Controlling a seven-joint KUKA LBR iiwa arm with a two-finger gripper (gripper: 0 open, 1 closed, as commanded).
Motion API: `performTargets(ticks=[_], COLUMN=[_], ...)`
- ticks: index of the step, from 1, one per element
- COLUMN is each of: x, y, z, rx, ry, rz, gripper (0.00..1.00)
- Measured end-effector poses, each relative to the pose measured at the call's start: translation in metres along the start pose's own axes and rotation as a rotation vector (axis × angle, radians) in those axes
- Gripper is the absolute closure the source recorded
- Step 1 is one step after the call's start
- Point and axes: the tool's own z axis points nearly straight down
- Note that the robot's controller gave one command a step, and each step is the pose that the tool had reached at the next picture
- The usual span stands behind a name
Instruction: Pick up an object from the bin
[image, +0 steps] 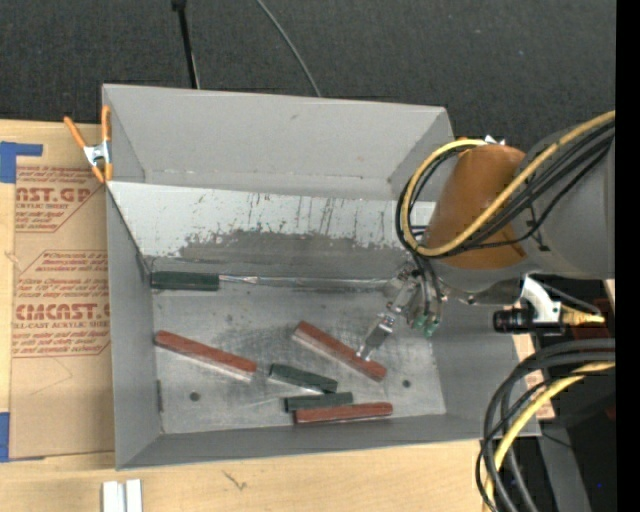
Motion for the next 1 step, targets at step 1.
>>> performTargets(ticks=[1], x=[0.0041], y=[0.0105], z=[0.0372], rx=[0.003], ry=[0.007], rz=[-0.057], gripper=[0.0])
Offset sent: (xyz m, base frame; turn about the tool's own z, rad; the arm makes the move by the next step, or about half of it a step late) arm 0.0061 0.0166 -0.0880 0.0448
